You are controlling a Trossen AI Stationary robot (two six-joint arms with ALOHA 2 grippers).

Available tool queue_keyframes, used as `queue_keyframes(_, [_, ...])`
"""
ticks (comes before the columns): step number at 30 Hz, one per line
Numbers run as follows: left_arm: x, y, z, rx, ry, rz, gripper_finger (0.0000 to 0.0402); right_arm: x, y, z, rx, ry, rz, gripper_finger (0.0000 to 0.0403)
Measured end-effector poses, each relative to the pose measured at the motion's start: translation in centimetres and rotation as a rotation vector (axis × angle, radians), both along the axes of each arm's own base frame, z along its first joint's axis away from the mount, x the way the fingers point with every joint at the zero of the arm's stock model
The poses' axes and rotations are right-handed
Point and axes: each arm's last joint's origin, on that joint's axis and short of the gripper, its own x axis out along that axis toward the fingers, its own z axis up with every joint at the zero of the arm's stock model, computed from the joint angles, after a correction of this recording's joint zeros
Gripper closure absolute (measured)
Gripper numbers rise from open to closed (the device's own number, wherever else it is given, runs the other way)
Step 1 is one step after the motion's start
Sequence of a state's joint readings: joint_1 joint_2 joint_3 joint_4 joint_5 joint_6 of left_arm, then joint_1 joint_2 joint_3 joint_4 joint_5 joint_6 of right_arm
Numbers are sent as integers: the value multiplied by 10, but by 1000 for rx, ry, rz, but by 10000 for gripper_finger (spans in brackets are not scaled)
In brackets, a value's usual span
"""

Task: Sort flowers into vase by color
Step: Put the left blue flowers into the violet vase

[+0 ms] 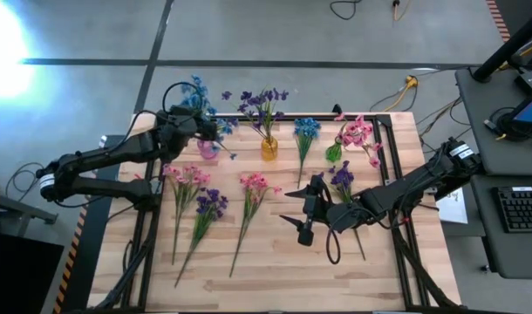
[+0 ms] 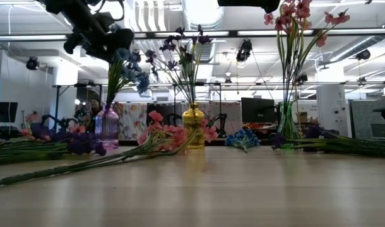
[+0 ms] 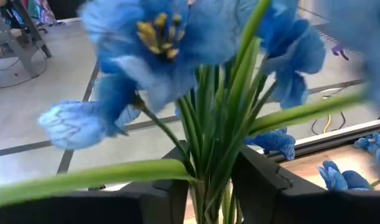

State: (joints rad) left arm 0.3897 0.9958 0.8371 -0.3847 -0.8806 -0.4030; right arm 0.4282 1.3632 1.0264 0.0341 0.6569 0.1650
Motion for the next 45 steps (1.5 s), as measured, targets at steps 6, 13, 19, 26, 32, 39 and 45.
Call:
queue_keyframes(6, [-2,-1,-1,-10,20,0,270,0,0,0,0,0,0,108])
queue_keyframes(13, [-6,-3,-5,-35,73,2,220,1,-2,0,-5,1,-6,108])
queue_keyframes(19, [-8,-4,-5,-47,81,-9,180,1,-3,0,-7,2,-9,108])
queue_keyframes(26, [-14,-7,4,-99,163,-24,158,2,-5,0,-7,2,-14,108])
queue_keyframes(32, [-24,-12,23,-179,196,-47,156,2,-5,0,-8,2,-14,108])
queue_keyframes(39, [-32,-18,50,-257,188,-128,156,2,-5,0,-9,3,-14,108])
queue_keyframes(45, [-45,-25,80,-307,154,-173,156,1,-5,-1,-12,15,-14,108])
